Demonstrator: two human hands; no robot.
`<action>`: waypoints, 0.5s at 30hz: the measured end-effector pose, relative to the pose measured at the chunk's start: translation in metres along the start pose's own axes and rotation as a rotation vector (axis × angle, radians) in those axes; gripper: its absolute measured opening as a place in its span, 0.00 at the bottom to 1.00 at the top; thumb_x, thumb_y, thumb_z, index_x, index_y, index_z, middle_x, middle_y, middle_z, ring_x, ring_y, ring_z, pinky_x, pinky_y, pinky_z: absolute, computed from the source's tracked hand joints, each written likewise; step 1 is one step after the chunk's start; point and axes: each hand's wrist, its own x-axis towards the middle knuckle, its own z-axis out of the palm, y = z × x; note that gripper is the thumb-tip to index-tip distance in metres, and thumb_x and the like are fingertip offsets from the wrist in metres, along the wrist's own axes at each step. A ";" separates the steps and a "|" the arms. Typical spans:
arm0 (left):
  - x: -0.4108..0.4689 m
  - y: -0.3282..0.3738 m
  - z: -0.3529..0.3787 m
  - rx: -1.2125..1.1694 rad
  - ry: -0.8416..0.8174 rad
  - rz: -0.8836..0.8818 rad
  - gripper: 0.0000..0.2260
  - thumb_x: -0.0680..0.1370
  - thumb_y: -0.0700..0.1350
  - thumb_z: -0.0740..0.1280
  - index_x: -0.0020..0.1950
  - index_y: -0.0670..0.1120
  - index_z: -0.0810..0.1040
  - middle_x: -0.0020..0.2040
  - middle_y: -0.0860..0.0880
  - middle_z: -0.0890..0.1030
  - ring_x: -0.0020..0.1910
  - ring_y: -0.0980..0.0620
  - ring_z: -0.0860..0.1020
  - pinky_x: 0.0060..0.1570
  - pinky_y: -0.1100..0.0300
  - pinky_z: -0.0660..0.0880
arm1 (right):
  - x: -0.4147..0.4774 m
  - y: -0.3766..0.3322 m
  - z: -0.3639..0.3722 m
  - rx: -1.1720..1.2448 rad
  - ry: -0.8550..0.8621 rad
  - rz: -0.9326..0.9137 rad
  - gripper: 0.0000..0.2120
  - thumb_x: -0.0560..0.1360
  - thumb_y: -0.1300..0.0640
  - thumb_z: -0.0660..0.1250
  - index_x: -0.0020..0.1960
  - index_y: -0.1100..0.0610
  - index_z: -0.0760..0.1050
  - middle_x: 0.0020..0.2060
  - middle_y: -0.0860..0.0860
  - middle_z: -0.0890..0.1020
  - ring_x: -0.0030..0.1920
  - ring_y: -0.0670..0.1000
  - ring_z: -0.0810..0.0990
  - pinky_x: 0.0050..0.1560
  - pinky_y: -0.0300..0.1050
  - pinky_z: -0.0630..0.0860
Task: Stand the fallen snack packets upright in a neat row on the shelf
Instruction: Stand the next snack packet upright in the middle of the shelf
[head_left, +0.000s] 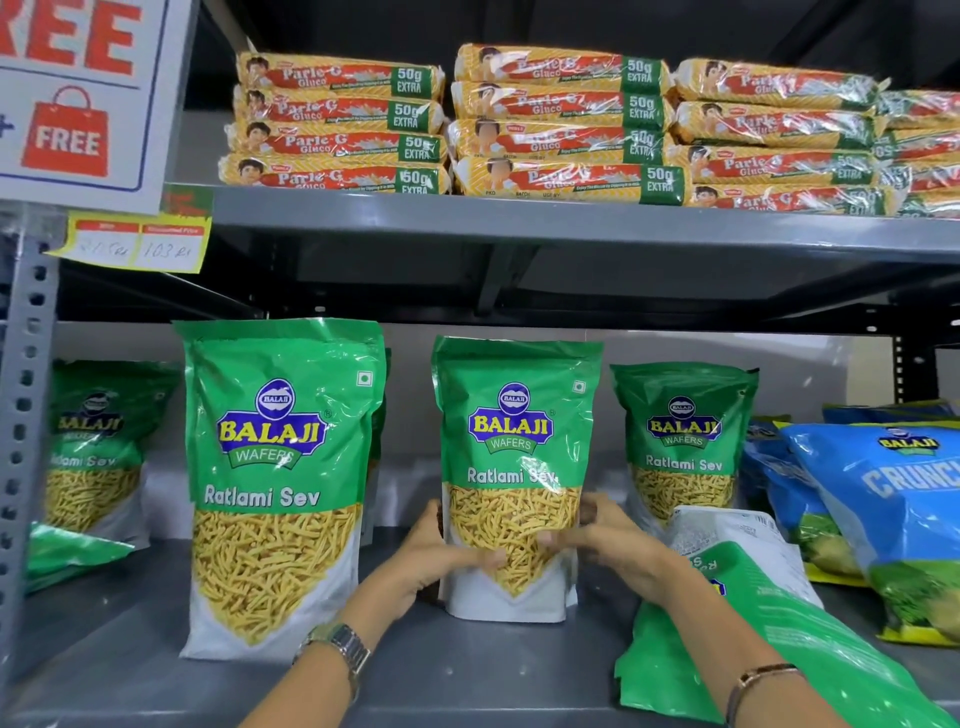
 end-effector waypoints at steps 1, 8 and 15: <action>0.000 0.008 0.000 -0.088 0.036 0.017 0.45 0.59 0.54 0.78 0.70 0.47 0.59 0.70 0.47 0.69 0.67 0.48 0.68 0.68 0.53 0.62 | 0.001 -0.003 -0.002 0.072 0.015 -0.009 0.32 0.64 0.57 0.77 0.62 0.57 0.64 0.57 0.53 0.78 0.58 0.52 0.76 0.58 0.47 0.69; 0.036 0.067 0.001 -0.530 0.464 0.065 0.22 0.76 0.57 0.59 0.64 0.45 0.72 0.65 0.46 0.74 0.63 0.46 0.73 0.66 0.49 0.67 | 0.008 -0.014 -0.003 0.237 0.307 -0.118 0.11 0.78 0.65 0.60 0.60 0.64 0.72 0.51 0.56 0.78 0.45 0.49 0.76 0.40 0.39 0.72; 0.061 0.101 0.008 -0.508 0.719 0.104 0.16 0.77 0.47 0.62 0.62 0.44 0.73 0.62 0.45 0.77 0.62 0.45 0.73 0.63 0.54 0.69 | 0.024 -0.007 -0.007 0.085 0.357 -0.148 0.09 0.76 0.67 0.61 0.41 0.55 0.73 0.41 0.58 0.78 0.44 0.56 0.75 0.52 0.53 0.75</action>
